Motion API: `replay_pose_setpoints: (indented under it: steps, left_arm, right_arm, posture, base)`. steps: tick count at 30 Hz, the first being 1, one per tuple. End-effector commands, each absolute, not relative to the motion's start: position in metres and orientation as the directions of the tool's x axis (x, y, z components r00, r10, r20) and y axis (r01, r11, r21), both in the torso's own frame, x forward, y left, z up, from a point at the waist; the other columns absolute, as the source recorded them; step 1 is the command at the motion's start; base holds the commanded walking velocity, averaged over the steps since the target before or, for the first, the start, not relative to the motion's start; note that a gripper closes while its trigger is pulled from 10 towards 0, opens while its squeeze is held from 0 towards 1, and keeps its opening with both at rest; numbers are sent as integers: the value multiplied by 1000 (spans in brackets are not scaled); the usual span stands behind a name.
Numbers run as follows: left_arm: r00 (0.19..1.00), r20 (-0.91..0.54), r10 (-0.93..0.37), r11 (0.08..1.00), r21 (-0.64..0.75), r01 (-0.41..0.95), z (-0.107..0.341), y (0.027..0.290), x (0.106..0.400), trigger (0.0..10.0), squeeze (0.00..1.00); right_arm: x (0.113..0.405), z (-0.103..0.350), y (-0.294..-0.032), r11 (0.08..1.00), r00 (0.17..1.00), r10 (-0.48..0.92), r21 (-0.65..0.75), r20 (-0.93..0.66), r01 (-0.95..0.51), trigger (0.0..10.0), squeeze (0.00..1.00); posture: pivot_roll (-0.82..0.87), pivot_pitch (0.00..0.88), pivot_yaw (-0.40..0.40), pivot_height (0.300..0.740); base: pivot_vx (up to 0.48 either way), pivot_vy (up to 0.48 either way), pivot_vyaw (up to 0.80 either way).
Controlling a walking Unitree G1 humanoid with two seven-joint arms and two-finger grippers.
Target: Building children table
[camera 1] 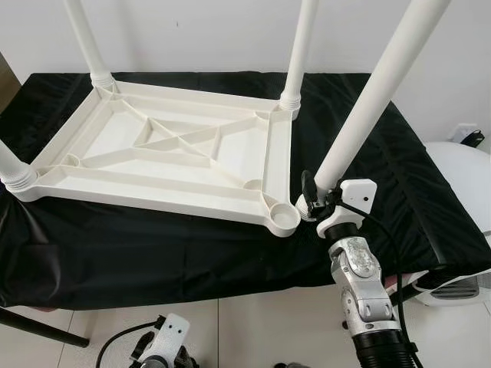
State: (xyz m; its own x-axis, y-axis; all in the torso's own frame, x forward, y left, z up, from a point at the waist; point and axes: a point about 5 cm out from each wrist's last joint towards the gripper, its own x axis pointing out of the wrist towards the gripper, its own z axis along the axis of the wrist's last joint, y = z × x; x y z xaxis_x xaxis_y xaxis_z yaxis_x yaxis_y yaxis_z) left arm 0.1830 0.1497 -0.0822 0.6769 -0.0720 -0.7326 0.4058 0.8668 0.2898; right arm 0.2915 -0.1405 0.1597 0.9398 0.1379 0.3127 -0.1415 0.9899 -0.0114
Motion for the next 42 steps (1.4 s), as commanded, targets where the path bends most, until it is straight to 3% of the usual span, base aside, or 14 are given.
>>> replay_pose_setpoints:
  steps: [1, 7, 11, 14, 15, 23, 31, 37, 42]
  left_arm:
    - [579, -794, -186, 828, 190, 527, -91, 143, 165, 10000, 0]
    - [562, -757, -334, 689, 210, 693, -88, 124, 162, 10000, 0]
    - [559, -746, -362, 665, 214, 716, -87, 120, 161, 10000, 0]
    - [541, -715, -443, 591, 221, 776, -84, 109, 159, 10000, 0]
    - [513, -688, -513, 509, 237, 827, -81, 101, 156, 10000, 0]
    - [489, -644, -588, 408, 286, 867, -75, 93, 160, 10000, 0]
    - [491, -565, -664, 368, 324, 871, -62, 86, 170, 10000, 0]
    - [429, -407, -806, 328, 296, 897, -37, 74, 172, 10000, 0]
    - [413, -278, -867, 347, 259, 902, -8, 71, 182, 10000, 0]
  right_arm:
    - [290, 163, -144, 990, 936, 140, -14, 322, -143, 10000, 0]
    - [289, 163, -144, 987, 937, 162, -30, 310, -161, 10000, 0]
    - [288, 163, -144, 986, 937, 163, -31, 310, -162, 10000, 0]
    - [287, 163, -146, 986, 937, 165, -37, 309, -161, 10000, 0]
    - [285, 161, -147, 986, 938, 166, -40, 304, -162, 10000, 0]
    - [284, 160, -146, 984, 940, 178, -39, 290, -175, 10000, 0]
    - [281, 159, -146, 981, 940, 196, -47, 278, -190, 10000, 0]
    - [284, 159, -148, 979, 939, 206, -57, 274, -198, 10000, 0]
    - [289, 161, -149, 974, 934, 225, -77, 277, -212, 10000, 0]
  posture:
    - [65, 169, 0, 740]
    - [80, 215, 9, 740]
    - [80, 221, 15, 740]
    - [88, 241, 29, 740]
    - [97, 248, 34, 740]
    - [110, 271, 28, 740]
    - [117, 278, 27, 740]
    - [123, 274, 26, 740]
    - [126, 272, 16, 740]
  base:
    - [0, 0, 0]
    - [0, 0, 0]
    - [0, 0, 0]
    - [0, 0, 0]
    - [0, 0, 0]
    - [0, 0, 0]
    - [0, 0, 0]
    - [0, 0, 0]
    - [0, 0, 0]
